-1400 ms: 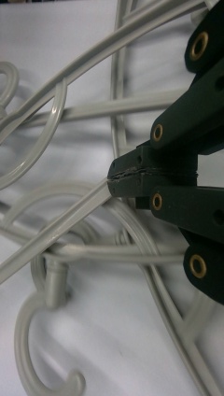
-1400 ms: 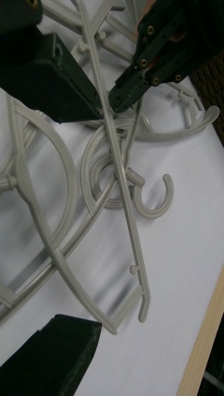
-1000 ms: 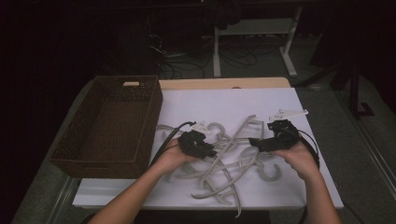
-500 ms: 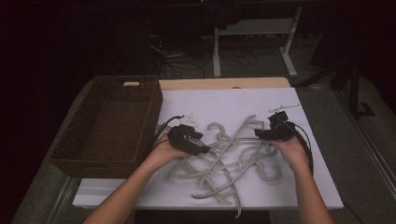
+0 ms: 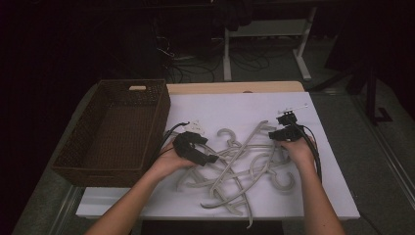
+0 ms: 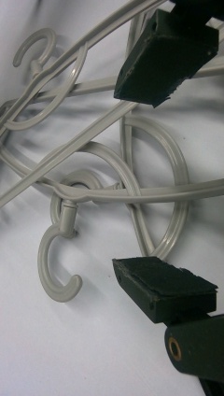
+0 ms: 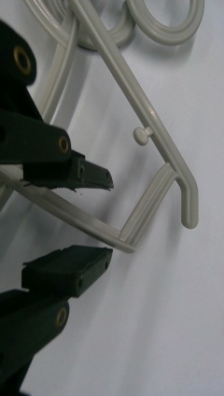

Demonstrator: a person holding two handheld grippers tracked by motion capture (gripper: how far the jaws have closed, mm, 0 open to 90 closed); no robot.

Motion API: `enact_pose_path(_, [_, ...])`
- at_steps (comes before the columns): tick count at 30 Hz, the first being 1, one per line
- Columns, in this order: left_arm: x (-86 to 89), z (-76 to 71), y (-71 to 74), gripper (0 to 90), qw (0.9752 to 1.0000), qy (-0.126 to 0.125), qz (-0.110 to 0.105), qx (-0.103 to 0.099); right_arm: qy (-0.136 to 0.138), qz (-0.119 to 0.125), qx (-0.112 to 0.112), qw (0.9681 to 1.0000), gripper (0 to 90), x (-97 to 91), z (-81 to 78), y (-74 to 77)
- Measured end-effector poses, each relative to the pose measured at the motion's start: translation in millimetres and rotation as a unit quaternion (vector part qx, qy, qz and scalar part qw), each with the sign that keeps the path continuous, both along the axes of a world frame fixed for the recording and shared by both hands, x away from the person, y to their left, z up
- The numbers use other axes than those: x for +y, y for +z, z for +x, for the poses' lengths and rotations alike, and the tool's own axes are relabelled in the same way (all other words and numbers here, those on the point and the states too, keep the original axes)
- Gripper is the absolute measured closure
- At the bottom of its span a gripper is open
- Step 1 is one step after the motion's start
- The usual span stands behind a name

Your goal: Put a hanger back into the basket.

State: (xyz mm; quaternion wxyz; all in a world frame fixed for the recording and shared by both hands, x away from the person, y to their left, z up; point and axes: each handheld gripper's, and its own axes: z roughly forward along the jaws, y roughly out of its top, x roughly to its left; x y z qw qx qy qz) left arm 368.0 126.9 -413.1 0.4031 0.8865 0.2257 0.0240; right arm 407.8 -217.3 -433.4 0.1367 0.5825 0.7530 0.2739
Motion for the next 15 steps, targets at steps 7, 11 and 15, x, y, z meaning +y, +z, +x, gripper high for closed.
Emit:
enact_pose_path(7, [0.0,-0.4,0.1,15.1,1.0000,0.001,-0.001,0.000,0.004,0.000,0.001,1.0000,66.3,4.3,6.2,0.7])
enact_pose_path(11, [0.3,-0.4,0.7,15.1,1.0000,0.002,-0.003,-0.001,0.012,-0.004,-0.003,0.9999,69.7,13.1,12.7,5.5])
enact_pose_path(15, [1.1,-0.1,1.6,15.1,1.0000,0.004,-0.004,-0.002,0.028,-0.010,-0.013,0.9995,73.2,26.1,22.5,12.7])
